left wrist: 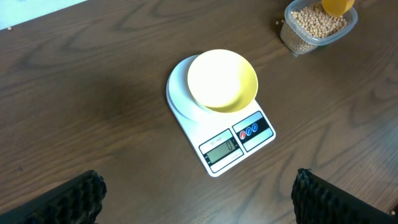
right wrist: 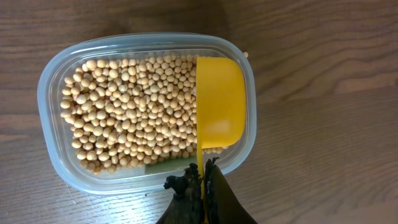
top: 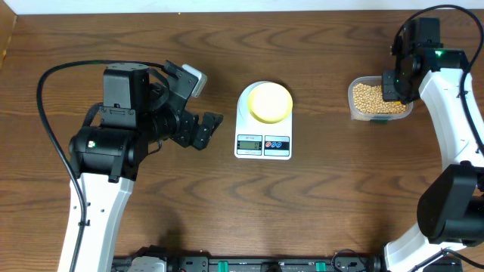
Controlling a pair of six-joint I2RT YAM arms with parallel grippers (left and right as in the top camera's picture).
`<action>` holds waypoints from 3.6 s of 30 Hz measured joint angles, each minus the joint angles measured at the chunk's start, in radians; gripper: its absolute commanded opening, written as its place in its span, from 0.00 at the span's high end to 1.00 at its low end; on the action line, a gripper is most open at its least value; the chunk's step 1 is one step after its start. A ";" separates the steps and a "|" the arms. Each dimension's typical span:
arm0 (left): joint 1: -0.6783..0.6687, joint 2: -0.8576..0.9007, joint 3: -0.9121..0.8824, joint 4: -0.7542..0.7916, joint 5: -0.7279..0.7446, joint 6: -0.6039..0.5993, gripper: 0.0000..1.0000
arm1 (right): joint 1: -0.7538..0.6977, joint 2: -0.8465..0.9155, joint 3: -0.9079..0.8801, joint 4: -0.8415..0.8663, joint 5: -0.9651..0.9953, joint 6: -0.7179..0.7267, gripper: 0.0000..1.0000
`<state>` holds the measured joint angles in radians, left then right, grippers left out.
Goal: Scoop item into bowl and weigh 50g on scale
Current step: 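Lower the scoop with the right gripper into the soybeans, then push the scoop through the soybeans with the right gripper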
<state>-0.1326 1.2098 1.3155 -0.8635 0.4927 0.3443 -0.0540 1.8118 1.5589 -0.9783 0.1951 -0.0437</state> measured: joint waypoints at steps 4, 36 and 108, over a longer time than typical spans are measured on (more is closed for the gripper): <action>0.000 0.000 0.000 0.000 0.000 0.000 0.03 | 0.000 0.000 -0.020 0.002 0.000 0.000 0.99; 0.000 0.000 0.000 0.000 0.000 0.000 0.02 | 0.000 0.000 -0.119 0.061 -0.182 0.011 0.99; 0.000 0.000 0.000 0.000 0.000 0.000 0.03 | -0.122 0.000 -0.167 0.064 -0.596 -0.048 0.99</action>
<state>-0.1326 1.2098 1.3155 -0.8635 0.4923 0.3443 -0.1761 1.8118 1.3918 -0.9142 -0.4007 -0.0917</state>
